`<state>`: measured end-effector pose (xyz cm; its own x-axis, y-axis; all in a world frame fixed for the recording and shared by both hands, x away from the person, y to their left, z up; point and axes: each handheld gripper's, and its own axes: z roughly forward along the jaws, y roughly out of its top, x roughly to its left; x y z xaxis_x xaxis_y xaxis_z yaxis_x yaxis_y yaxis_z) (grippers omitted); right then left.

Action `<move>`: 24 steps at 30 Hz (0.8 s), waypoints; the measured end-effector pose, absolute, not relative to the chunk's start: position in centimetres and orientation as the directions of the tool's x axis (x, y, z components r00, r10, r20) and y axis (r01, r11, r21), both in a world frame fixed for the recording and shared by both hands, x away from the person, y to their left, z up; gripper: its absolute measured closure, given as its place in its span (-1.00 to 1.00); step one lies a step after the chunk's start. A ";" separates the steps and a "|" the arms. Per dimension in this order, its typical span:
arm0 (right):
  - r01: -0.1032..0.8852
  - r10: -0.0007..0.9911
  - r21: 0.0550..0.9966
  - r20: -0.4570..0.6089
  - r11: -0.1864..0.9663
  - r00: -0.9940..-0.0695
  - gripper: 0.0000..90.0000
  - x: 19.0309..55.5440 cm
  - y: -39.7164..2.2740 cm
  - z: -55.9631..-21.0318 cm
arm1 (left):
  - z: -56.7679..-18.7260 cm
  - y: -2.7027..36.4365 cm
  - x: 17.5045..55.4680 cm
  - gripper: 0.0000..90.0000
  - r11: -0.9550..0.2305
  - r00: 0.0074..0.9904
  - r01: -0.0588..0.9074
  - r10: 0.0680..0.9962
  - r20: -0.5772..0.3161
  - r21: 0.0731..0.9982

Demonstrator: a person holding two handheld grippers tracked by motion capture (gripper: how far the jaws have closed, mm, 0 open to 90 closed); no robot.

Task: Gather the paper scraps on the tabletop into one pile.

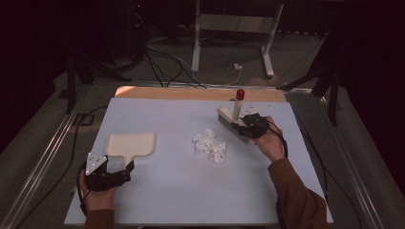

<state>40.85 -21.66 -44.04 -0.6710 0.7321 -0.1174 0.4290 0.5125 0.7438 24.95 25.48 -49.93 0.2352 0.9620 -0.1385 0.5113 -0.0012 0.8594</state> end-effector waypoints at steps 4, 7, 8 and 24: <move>0.493 0.787 0.735 -0.088 0.466 -0.611 0.50 39.6 -23.4 -43.9 | -49.9 25.4 24.9 -0.98 -0.001 0.235 0.508 0.962 -0.138 0.862; 0.542 0.822 0.718 -0.075 0.438 -0.565 0.50 38.4 -24.7 -43.9 | -49.9 25.4 24.9 -0.98 -0.002 0.236 0.507 0.962 -0.137 0.862; 0.550 0.827 0.715 -0.071 0.432 -0.557 0.50 38.1 -25.0 -44.0 | -49.9 25.4 24.9 -0.98 -0.002 0.237 0.507 0.962 -0.136 0.862; 0.661 0.877 0.673 0.039 0.331 -0.479 0.46 34.8 -28.3 -45.2 | -49.9 25.1 25.1 -0.98 -0.021 0.248 0.508 0.961 -0.123 0.861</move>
<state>34.84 -28.33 -45.19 -0.4792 0.8769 0.0391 0.6611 0.3312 0.6733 25.11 25.05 -49.95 0.2476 0.9610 -0.1232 0.5084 -0.0206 0.8609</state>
